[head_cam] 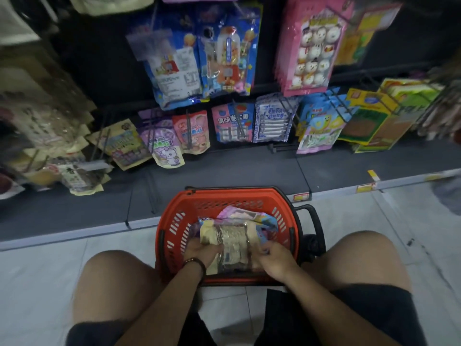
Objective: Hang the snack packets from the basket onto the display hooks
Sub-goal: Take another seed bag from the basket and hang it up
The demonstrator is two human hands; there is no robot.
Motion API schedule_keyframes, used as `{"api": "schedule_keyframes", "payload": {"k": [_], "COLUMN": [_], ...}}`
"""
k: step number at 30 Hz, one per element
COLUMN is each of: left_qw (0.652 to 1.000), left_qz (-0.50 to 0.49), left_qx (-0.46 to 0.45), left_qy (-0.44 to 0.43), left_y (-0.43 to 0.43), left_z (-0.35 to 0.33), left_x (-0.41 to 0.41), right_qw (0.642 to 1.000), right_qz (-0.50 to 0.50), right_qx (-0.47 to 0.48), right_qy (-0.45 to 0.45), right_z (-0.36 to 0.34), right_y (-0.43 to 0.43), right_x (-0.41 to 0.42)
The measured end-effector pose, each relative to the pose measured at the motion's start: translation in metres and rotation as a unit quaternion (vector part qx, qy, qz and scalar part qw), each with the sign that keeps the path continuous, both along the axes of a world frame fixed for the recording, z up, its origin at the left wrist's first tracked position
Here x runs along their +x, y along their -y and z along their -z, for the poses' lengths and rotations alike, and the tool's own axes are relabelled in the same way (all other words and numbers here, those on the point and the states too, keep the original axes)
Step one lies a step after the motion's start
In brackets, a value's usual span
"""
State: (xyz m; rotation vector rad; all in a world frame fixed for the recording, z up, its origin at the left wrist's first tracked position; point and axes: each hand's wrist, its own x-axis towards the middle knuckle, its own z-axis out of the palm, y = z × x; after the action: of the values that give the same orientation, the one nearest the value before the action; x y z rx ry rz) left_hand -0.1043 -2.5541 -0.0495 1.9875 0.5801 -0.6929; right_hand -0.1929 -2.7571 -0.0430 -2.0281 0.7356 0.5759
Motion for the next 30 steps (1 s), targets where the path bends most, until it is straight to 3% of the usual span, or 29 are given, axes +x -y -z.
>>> {"api": "schedule_keyframes", "payload": {"k": [4,7,11,15,19,23,28,30], "left_qw": [0.981,0.95,0.908,0.892,0.908,0.908,0.912,0.908], "left_qz": [-0.103,-0.164,-0.192,-0.127,-0.02,-0.01,0.038,0.031], "left_qx": [-0.161,-0.267,-0.37,-0.423,-0.4,-0.402,-0.317,-0.317], "left_qy": [0.007,0.005,0.041,0.095,0.123,0.116,0.256,0.273], "left_y": [-0.004,0.0,0.008,0.018,0.023,-0.002,0.001,0.004], "left_z": [-0.04,-0.067,-0.097,-0.136,-0.173,-0.219,-0.25,-0.252], "left_x": [-0.015,-0.014,-0.003,0.0,-0.001,0.018,0.037,0.043], "right_qw": [0.991,0.951,0.922,0.884,0.869,0.866,0.879,0.881], "right_qz": [0.108,0.236,0.217,0.218,0.225,0.163,0.107,0.091], "right_qx": [0.072,0.183,0.292,0.366,0.347,0.36,0.303,0.3], "right_qy": [0.036,0.083,0.132,0.192,0.273,0.306,0.351,0.355], "right_z": [-0.013,-0.033,-0.07,-0.125,-0.17,-0.206,-0.251,-0.265], "right_y": [0.0,-0.002,-0.003,-0.005,0.0,0.014,0.012,0.011], "right_x": [0.003,0.011,0.032,0.063,0.083,0.093,0.095,0.098]}}
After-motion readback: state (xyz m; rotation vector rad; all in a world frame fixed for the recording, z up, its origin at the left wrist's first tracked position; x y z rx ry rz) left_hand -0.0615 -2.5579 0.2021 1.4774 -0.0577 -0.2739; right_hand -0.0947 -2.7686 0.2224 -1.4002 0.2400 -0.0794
